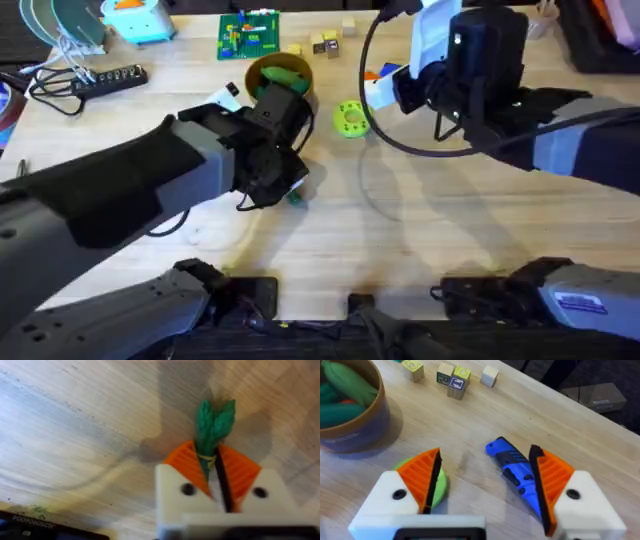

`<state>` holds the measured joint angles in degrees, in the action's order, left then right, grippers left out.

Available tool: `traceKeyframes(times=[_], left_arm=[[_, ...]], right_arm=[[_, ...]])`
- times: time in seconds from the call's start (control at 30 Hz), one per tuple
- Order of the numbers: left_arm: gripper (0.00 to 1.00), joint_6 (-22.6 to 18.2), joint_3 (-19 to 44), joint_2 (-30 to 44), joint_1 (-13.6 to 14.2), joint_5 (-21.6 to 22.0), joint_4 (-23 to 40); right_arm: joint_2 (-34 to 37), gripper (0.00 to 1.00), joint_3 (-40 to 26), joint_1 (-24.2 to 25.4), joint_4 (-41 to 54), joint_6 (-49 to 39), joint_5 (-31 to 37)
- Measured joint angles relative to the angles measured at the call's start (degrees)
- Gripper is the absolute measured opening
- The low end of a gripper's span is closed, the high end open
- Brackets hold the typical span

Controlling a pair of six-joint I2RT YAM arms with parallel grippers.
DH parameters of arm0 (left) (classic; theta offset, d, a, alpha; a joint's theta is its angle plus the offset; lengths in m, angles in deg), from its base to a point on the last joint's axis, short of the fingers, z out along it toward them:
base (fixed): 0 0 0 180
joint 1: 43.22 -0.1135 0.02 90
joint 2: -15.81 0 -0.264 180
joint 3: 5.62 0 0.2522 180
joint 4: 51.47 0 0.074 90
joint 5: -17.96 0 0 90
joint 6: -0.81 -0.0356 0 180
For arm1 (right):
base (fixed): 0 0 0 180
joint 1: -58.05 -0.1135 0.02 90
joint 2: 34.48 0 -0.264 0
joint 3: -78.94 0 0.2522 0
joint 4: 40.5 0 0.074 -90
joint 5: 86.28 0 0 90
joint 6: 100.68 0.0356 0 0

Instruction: Pick up the gripper from the table and insert it into the empty holder that is missing its gripper. Then pick up a screw, insert it into the mounting hole, and use the screwdriver to tighten it. Finally, clean up the table by picking up the vegetable and placing it into the bucket.

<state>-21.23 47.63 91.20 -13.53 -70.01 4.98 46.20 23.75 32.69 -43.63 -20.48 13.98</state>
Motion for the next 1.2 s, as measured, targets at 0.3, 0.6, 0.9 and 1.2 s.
traceKeyframes(times=[0.3,0.6,0.9,1.2], left_arm=[[0.026,-0.95,5.69,0.30,-0.07,-0.27,5.53],[0.026,-8.37,23.90,0.22,-0.14,5.07,4.35],[0.025,-9.68,24.85,2.37,-6.13,23.41,-7.08],[0.025,-9.72,24.85,9.39,-8.63,24.45,-11.95]], right_arm=[[0.00,0.991,0.00,0.00,0.02,0.00,0.00],[0.00,0.991,0.00,0.00,0.02,0.00,0.00],[0.00,0.993,0.00,0.00,0.00,0.02,0.00],[0.00,0.991,0.00,0.00,0.02,0.02,0.02]])
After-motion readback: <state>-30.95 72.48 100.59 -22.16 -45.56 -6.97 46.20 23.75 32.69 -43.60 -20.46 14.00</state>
